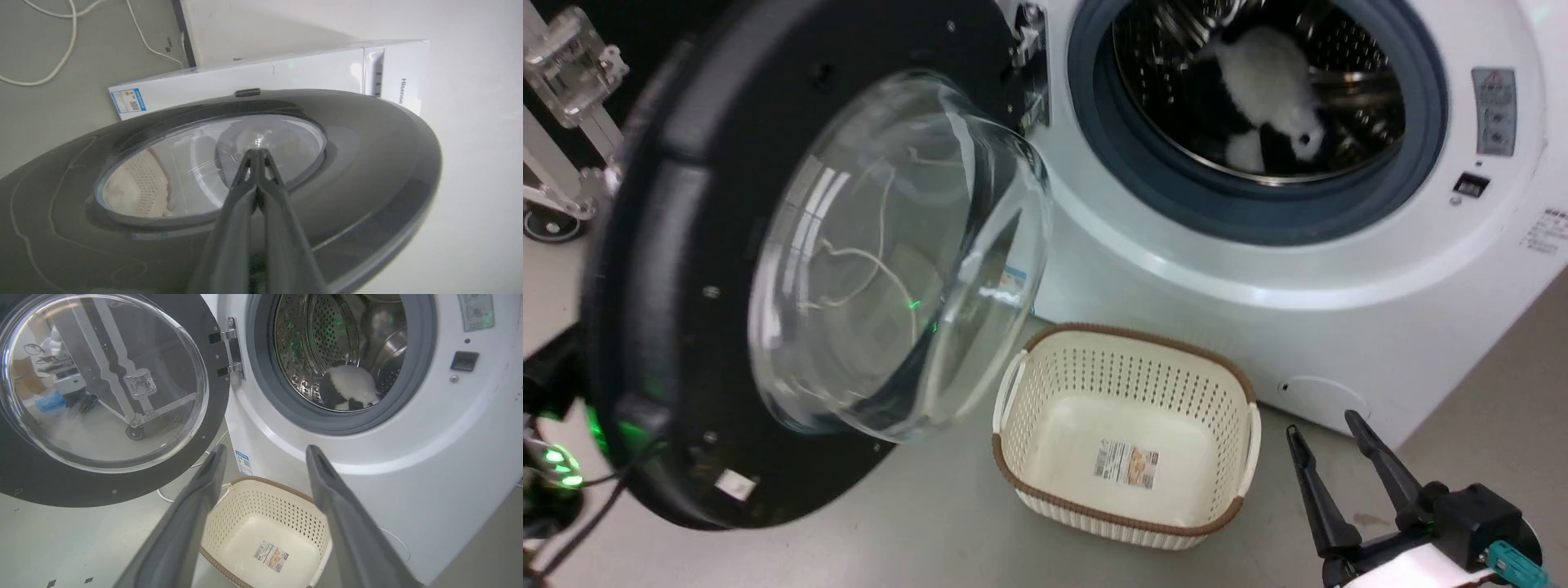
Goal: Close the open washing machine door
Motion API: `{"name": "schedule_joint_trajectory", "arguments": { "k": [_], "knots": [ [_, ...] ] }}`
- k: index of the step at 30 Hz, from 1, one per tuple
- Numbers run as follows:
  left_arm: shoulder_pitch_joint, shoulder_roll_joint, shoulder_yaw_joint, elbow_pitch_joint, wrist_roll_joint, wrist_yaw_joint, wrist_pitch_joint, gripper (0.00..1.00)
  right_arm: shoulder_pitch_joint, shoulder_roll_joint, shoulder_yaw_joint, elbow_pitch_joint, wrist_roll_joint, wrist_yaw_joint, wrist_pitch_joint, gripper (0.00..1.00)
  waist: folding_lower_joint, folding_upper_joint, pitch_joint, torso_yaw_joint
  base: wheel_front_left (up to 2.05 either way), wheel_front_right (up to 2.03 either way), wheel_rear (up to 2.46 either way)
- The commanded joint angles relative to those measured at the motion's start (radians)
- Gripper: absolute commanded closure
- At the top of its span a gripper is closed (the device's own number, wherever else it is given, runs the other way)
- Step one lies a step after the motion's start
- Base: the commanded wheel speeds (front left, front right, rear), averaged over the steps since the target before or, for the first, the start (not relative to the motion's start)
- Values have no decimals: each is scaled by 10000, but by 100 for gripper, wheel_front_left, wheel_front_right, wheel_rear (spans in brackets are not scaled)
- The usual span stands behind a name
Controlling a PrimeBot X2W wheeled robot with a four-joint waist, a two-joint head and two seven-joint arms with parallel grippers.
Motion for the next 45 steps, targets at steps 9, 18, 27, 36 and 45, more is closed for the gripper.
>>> {"name": "schedule_joint_trajectory", "arguments": {
  "k": [9, 18, 27, 36, 45],
  "knots": [
    [1853, -2168, -483, -2042, -1656, -147, 809, 100, 275, 346, -707, 183, -255, -6, -118, 0, 2, 0, -744, -261, 0, 0, 0],
    [4583, -2303, -4360, -2721, -4257, -882, -1748, 100, 251, 134, -1179, -61, -397, -6, 152, 0, 2, 0, -727, -1754, 0, 0, 0],
    [4976, -2305, -6874, -2392, -5261, -2210, -3745, 100, 84, -192, -1263, -432, -305, -6, 384, 0, 2, 0, -136, -3648, 0, 0, 0],
    [3380, -2305, -8063, -1139, -5959, -3202, -6333, 100, -157, -320, -1262, -465, -36, -6, 268, 0, 2, 0, 681, -5125, 0, 0, 0],
    [-1750, -2305, -9197, 1004, -6135, -3382, -9514, 100, -1019, -384, -508, 34, 387, -6, -124, 0, 2, 0, 2170, -6229, 0, 0, 0]
  ]
}}
